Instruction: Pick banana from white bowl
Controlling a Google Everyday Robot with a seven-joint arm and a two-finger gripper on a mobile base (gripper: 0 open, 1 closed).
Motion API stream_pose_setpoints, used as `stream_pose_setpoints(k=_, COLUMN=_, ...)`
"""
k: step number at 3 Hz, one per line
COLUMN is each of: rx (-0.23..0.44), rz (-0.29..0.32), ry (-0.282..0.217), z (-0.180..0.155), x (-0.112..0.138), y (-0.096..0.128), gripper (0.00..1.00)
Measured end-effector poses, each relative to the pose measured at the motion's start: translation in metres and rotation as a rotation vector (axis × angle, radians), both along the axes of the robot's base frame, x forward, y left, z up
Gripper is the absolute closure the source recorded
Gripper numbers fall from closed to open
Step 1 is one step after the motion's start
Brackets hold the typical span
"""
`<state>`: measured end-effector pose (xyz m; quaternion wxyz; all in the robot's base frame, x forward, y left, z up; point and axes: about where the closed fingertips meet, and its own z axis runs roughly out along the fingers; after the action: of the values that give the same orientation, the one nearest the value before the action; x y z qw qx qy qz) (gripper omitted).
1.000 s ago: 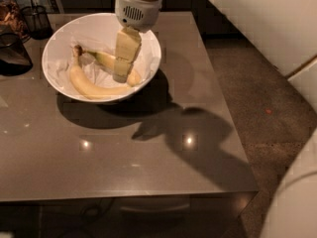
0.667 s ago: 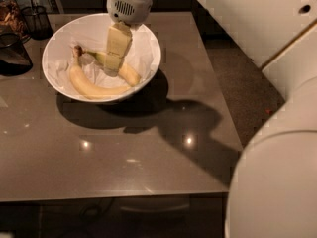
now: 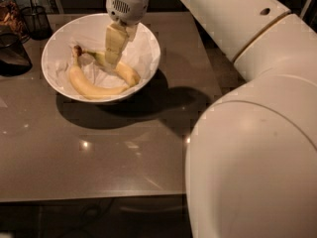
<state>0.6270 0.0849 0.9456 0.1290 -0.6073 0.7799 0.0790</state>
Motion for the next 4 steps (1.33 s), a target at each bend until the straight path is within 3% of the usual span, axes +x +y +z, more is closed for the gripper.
stream_pose_setpoints(k=2, rx=-0.013, rz=-0.057, ry=0.047, z=-0.022, x=0.023, y=0.008, gripper=0.29)
stream_pose_setpoints(k=4, rx=-0.037, rz=-0.061, ry=0.072, z=-0.039, x=0.034, y=0.022, gripper=0.33)
